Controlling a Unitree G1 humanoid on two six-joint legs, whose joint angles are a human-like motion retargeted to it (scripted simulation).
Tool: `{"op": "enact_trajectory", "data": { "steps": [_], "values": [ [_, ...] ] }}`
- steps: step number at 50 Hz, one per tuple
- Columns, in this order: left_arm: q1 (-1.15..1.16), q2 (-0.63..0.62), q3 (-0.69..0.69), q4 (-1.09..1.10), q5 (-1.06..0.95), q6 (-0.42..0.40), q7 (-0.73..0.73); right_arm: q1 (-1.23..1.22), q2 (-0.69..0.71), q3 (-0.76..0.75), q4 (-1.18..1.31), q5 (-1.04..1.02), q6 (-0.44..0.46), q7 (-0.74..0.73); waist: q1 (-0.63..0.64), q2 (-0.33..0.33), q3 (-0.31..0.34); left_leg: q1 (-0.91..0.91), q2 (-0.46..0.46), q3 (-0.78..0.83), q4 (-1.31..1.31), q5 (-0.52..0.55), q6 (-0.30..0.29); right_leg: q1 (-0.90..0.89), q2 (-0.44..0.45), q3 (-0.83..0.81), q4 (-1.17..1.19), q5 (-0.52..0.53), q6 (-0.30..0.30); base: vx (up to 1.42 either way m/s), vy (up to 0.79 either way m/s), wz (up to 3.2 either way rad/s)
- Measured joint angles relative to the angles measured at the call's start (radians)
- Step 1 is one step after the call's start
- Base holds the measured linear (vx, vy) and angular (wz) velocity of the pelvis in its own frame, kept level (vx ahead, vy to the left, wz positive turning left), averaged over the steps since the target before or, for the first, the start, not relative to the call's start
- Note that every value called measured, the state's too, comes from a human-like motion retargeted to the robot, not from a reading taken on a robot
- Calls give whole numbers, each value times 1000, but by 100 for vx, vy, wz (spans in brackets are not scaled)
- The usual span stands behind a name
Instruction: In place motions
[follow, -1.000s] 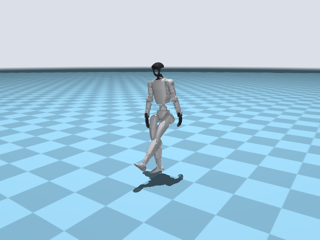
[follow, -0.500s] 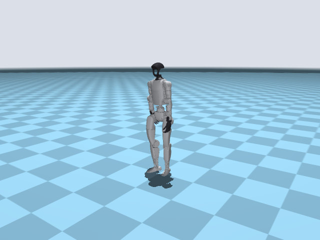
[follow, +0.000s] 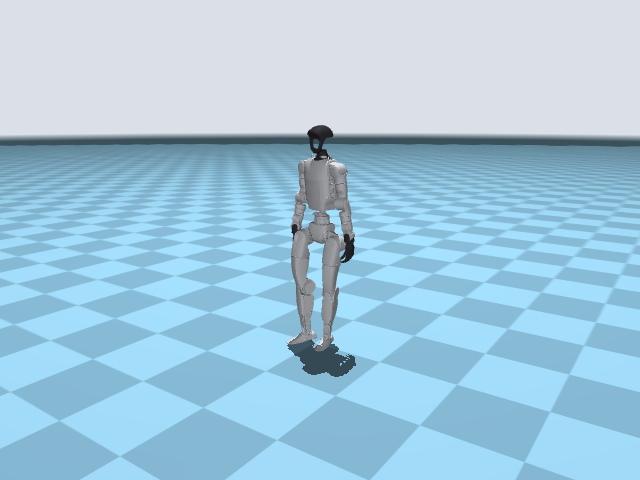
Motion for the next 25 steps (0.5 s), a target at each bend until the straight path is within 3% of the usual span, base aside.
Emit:
{"op": "enact_trajectory", "data": {
  "steps": [11,25],
  "values": [
    [13,10,10,9,1,10,-5,11,-18,-19,66,20,20,-21,22,-5,12,-26,-11,7,-16,23,30,-25,-13,7,26,13,28,-1,7,-6],
    [36,7,14,4,-6,-1,10,24,-48,-55,171,-23,46,-35,89,-20,9,3,-34,-5,1,2,39,44,-22,14,41,-55,29,4,5,-1]
  ]
}}
